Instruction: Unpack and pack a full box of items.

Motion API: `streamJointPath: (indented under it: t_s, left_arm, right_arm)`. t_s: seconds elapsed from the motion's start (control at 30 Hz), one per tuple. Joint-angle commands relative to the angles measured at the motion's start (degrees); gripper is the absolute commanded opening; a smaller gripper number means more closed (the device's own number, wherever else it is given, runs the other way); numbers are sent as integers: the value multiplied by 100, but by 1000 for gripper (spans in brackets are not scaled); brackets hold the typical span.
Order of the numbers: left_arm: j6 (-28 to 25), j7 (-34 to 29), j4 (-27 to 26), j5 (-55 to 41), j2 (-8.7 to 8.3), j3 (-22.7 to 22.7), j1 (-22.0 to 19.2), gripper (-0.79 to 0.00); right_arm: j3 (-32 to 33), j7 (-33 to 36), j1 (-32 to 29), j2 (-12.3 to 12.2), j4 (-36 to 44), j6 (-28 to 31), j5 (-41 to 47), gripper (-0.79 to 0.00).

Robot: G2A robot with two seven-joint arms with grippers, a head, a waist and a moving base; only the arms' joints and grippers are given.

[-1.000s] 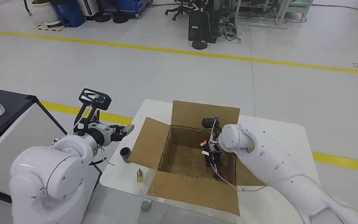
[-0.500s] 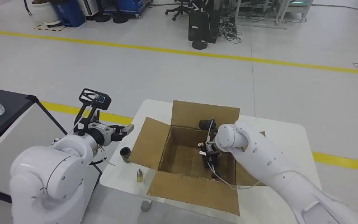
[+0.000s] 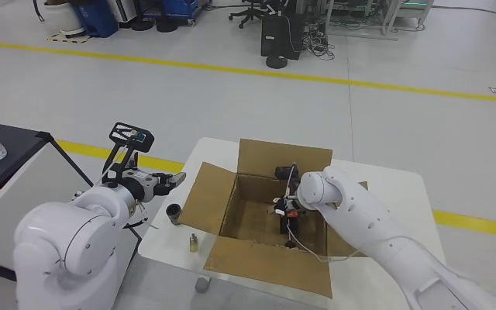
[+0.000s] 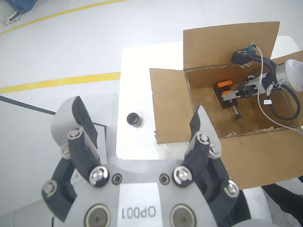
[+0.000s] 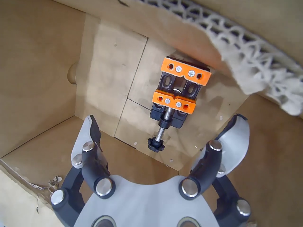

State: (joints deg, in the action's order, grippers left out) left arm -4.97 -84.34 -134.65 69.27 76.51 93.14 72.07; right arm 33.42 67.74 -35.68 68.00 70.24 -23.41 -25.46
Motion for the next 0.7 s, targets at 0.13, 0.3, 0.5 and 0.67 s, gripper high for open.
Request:
streamJointPath:
  t_s: [0.13, 0.3, 0.5, 0.67]
  left_arm:
    - [0, 0, 0, 0, 0, 0, 0, 0]
    - [0, 0, 0, 0, 0, 0, 0, 0]
    - [0, 0, 0, 0, 0, 0, 0, 0]
    - [0, 0, 0, 0, 0, 0, 0, 0]
  right_arm:
    - [310, 204, -109, -148, 716, -6, -221, 0]
    - [666, 475, -374, -357, 1672, -118, -619, 0]
    - [1221, 804, -863, -639, 2717, -261, -1203, -785]
    - [1699, 1064, -1227, -819, 3251, -171, -1450, -785]
